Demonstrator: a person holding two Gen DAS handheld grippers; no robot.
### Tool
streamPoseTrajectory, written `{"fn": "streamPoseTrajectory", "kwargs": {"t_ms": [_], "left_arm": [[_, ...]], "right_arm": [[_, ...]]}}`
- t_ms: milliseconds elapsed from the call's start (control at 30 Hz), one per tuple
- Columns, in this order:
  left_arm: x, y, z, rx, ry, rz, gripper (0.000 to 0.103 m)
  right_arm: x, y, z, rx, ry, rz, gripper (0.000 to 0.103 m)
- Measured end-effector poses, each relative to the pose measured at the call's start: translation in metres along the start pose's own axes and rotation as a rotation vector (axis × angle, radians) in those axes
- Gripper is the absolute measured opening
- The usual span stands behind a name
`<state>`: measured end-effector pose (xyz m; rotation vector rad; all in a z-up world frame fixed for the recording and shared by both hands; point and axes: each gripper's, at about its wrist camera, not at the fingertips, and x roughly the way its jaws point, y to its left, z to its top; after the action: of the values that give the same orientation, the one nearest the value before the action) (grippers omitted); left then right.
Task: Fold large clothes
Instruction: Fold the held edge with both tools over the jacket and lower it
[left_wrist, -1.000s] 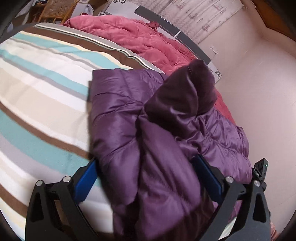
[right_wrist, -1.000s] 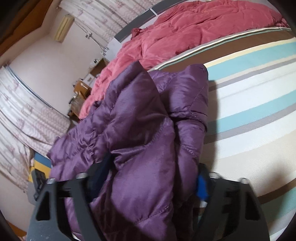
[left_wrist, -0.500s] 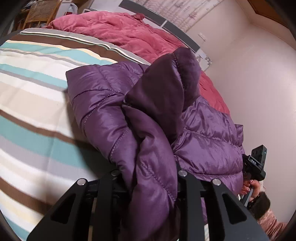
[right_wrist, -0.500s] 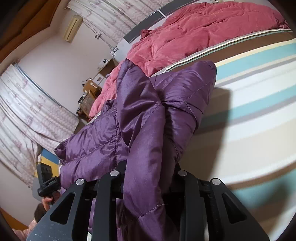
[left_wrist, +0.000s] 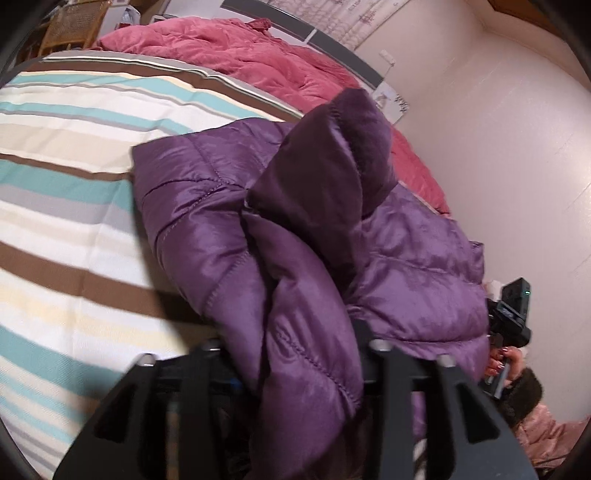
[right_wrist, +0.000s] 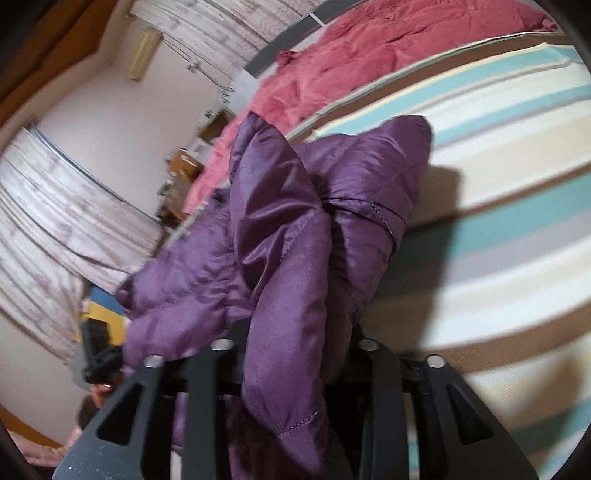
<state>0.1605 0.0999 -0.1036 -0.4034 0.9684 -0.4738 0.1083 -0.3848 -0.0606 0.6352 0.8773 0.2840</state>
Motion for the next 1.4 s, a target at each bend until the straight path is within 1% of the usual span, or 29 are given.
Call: {"fn": "streamPoseTrajectory", "kwargs": {"t_ms": [33,67,133,200,267,300,333,400,433,500,567,600,633,667,700,733,767,800,867,900,967,1000,1133,1200,1267,1400], "left_arm": [[-0.001,0.0,0.0,0.001,-0.004,0.022,0.067],[-0.004,0.0,0.0,0.005,-0.014,0.042,0.069],[-0.017,-0.001,0.0,0.016,-0.055,0.069,0.074],[-0.033,-0.004,0.003,0.043,-0.116,0.126,0.081],[-0.048,-0.012,0.012,0.099,-0.19,0.192,0.088],[-0.05,-0.015,0.016,0.124,-0.202,0.206,0.089],[-0.049,-0.02,0.024,0.154,-0.207,0.21,0.091],[-0.04,-0.027,0.041,0.185,-0.199,0.191,0.092],[-0.035,-0.029,0.048,0.193,-0.191,0.182,0.092],[-0.016,-0.033,0.064,0.209,-0.148,0.157,0.092],[0.0,-0.036,0.074,0.22,-0.116,0.148,0.091],[0.004,-0.038,0.074,0.223,-0.101,0.143,0.086],[0.011,-0.04,0.077,0.221,-0.082,0.128,0.063],[0.016,-0.042,0.078,0.214,-0.062,0.117,0.049],[0.018,-0.048,0.075,0.212,-0.054,0.123,0.034],[0.017,-0.05,0.074,0.212,-0.057,0.122,0.025],[0.014,-0.055,0.07,0.216,-0.064,0.118,0.021],[0.006,-0.058,0.067,0.224,-0.08,0.112,0.018],[-0.015,-0.065,0.059,0.235,-0.127,0.109,0.016],[-0.02,-0.068,0.059,0.234,-0.145,0.101,0.015],[-0.043,-0.074,0.055,0.232,-0.194,0.081,0.014],[-0.05,-0.077,0.055,0.238,-0.21,0.077,0.013],[-0.079,-0.095,0.059,0.26,-0.283,0.063,0.012],[-0.086,-0.101,0.067,0.254,-0.303,0.062,0.012],[-0.083,-0.104,0.08,0.241,-0.308,0.077,0.011],[-0.06,-0.104,0.106,0.206,-0.286,0.122,0.012]], "right_arm": [[-0.004,-0.002,0.0,0.008,-0.009,-0.041,0.053],[-0.01,-0.002,0.0,0.009,-0.023,-0.063,0.065],[-0.022,0.001,-0.001,-0.019,-0.056,-0.086,0.067],[-0.033,0.011,0.004,-0.095,-0.097,-0.148,0.067],[-0.036,0.022,0.012,-0.165,-0.123,-0.171,0.067],[-0.036,0.026,0.014,-0.189,-0.129,-0.175,0.067],[-0.033,0.033,0.019,-0.217,-0.129,-0.177,0.067],[-0.02,0.043,0.032,-0.26,-0.126,-0.188,0.067],[-0.018,0.046,0.03,-0.274,-0.123,-0.194,0.067],[-0.001,0.051,0.038,-0.295,-0.099,-0.223,0.067],[0.006,0.056,0.036,-0.309,-0.087,-0.254,0.067],[0.012,0.057,0.038,-0.319,-0.082,-0.27,0.067],[0.015,0.059,0.037,-0.325,-0.084,-0.275,0.062],[0.017,0.059,0.038,-0.332,-0.081,-0.274,0.041],[0.015,0.059,0.038,-0.329,-0.079,-0.267,0.029],[0.012,0.06,0.038,-0.328,-0.089,-0.252,0.026],[0.007,0.062,0.036,-0.332,-0.099,-0.242,0.019],[-0.001,0.065,0.035,-0.342,-0.118,-0.238,0.016],[-0.017,0.072,0.032,-0.348,-0.152,-0.219,0.013],[-0.023,0.076,0.032,-0.35,-0.165,-0.211,0.013],[-0.041,0.086,0.032,-0.36,-0.205,-0.195,0.013],[-0.046,0.09,0.032,-0.364,-0.216,-0.19,0.011],[-0.067,0.106,0.038,-0.377,-0.268,-0.177,0.01],[-0.069,0.109,0.048,-0.363,-0.281,-0.171,0.009],[-0.065,0.11,0.06,-0.349,-0.288,-0.174,0.009],[-0.039,0.102,0.088,-0.298,-0.256,-0.219,0.009]]}}
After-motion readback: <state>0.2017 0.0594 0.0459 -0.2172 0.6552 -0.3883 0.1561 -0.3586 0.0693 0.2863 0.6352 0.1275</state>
